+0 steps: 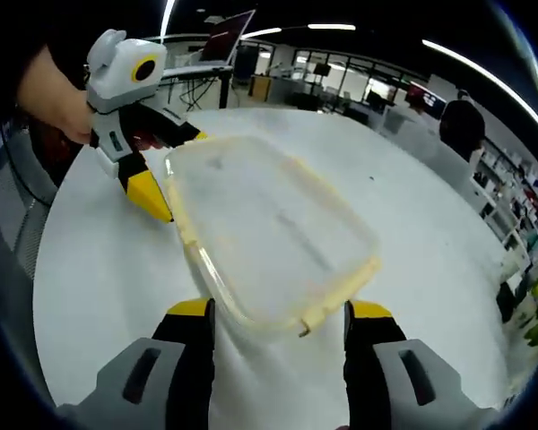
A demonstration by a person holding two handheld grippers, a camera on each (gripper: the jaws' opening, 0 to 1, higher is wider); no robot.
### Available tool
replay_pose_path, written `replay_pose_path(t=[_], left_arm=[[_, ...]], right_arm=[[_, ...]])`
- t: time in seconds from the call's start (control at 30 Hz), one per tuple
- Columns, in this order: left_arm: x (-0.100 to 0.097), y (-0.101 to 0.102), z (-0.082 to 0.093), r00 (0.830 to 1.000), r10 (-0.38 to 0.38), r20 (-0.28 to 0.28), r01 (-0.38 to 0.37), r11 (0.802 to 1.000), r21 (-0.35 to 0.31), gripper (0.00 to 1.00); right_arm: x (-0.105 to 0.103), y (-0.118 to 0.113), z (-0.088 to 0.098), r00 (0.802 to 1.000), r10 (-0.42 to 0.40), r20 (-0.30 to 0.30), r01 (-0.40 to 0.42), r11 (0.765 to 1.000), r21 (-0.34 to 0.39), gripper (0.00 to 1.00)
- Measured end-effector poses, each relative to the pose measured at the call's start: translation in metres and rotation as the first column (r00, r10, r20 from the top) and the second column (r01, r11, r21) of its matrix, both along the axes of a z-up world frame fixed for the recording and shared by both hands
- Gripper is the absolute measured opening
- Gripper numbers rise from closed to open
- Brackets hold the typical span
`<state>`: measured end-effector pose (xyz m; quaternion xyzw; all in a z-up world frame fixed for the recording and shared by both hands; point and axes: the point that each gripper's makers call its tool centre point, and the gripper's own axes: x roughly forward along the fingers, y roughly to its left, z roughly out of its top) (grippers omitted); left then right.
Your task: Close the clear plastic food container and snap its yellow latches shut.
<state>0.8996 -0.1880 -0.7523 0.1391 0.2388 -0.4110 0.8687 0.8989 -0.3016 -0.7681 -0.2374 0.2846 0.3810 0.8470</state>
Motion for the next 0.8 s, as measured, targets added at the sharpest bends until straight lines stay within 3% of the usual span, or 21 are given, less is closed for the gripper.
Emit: replay_pose_path(t=[0.43, 0.8], left_arm=[[0.003, 0.020, -0.003, 1.000, 0.010, 0.029, -0.011, 0.999, 0.044, 0.42], [0.003, 0.053, -0.004, 0.998, 0.049, 0.037, -0.051, 0.996, 0.067, 0.41]], right_arm=[[-0.004, 0.018, -0.004, 1.000, 0.003, 0.010, -0.003, 1.000, -0.024, 0.49], [-0.001, 0.048, -0.004, 1.000, 0.011, 0.006, -0.011, 1.000, -0.011, 0.45]])
